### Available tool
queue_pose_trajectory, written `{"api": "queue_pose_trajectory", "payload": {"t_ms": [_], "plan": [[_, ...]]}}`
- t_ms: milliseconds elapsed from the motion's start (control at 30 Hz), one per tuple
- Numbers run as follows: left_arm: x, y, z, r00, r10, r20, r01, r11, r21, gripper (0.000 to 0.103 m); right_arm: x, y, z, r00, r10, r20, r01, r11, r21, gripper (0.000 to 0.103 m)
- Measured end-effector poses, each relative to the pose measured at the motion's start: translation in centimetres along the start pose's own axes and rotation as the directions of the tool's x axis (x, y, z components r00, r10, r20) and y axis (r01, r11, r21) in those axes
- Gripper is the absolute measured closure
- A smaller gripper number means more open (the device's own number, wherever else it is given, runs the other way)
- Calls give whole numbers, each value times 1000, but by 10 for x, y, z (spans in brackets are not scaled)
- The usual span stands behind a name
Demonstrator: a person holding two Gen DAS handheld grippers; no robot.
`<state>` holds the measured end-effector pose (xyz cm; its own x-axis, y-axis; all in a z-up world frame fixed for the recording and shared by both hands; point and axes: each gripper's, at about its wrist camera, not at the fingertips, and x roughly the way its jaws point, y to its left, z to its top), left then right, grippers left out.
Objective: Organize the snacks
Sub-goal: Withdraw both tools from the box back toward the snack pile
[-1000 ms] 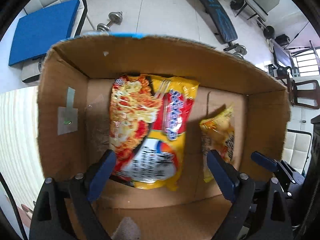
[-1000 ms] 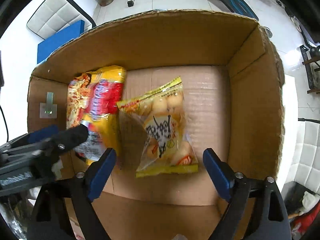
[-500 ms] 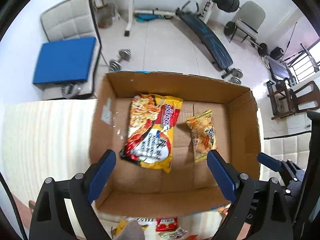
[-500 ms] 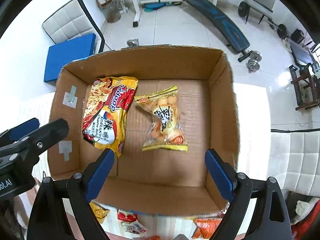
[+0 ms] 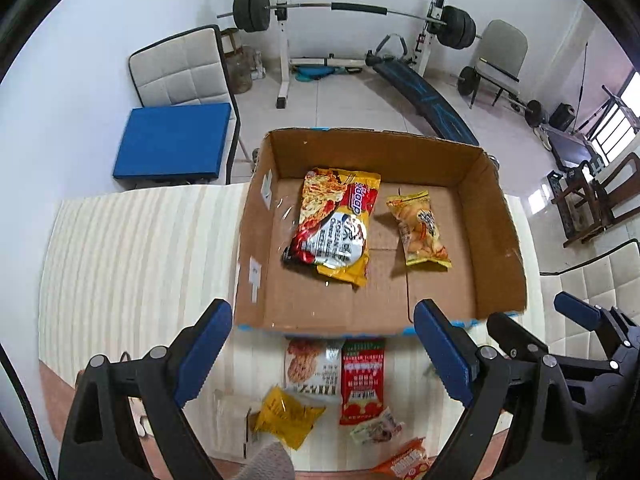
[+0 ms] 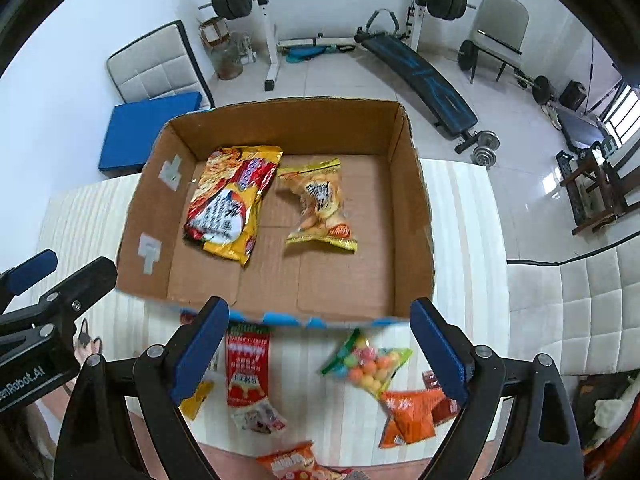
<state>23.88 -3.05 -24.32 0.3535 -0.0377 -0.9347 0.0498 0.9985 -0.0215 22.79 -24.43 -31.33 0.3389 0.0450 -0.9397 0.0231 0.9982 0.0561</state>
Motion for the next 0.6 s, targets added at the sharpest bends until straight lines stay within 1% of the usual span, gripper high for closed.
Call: {"api": "queue_pose_trajectory", "payload": {"t_ms": [100, 133, 233, 267, 333, 433, 500, 533, 600], "plan": [[-9, 0, -15, 1000, 0, 12, 0, 1000, -3, 10, -10, 1, -17, 1000, 23, 0, -23, 1000, 2, 9], [-11, 2, -21, 999, 3, 36, -2, 1000, -9, 10, -10, 2, -22, 999, 31, -5, -31, 1000, 4, 9], [-15, 8, -42, 1000, 3, 19, -3, 1000, -27, 10, -6, 1, -43, 996, 64, -55, -63, 998, 17, 9], [-14, 10, -49, 999, 6, 45, -4, 1000, -25, 10, -2, 1, -52, 994, 76, -81, -74, 997, 24, 9], [-10, 16, -66, 999, 36, 18, -36, 999, -25, 10, 9, 1, -69, 987, 90, -136, -86, 996, 33, 9], [2, 29, -90, 997, 64, -30, -65, 997, -32, 10, 32, 0, -98, 970, 101, -222, -95, 995, 41, 9], [17, 41, -108, 994, 74, -79, -77, 996, -33, 10, 48, 0, -118, 953, 107, -282, -97, 994, 48, 9], [23, 47, -116, 991, 88, -99, -92, 995, -31, 10, 58, -1, -129, 941, 117, -318, -104, 993, 58, 9], [39, 55, -129, 984, 106, -144, -110, 994, -20, 10, 73, -1, -145, 923, 130, -361, -113, 991, 68, 9]]}}
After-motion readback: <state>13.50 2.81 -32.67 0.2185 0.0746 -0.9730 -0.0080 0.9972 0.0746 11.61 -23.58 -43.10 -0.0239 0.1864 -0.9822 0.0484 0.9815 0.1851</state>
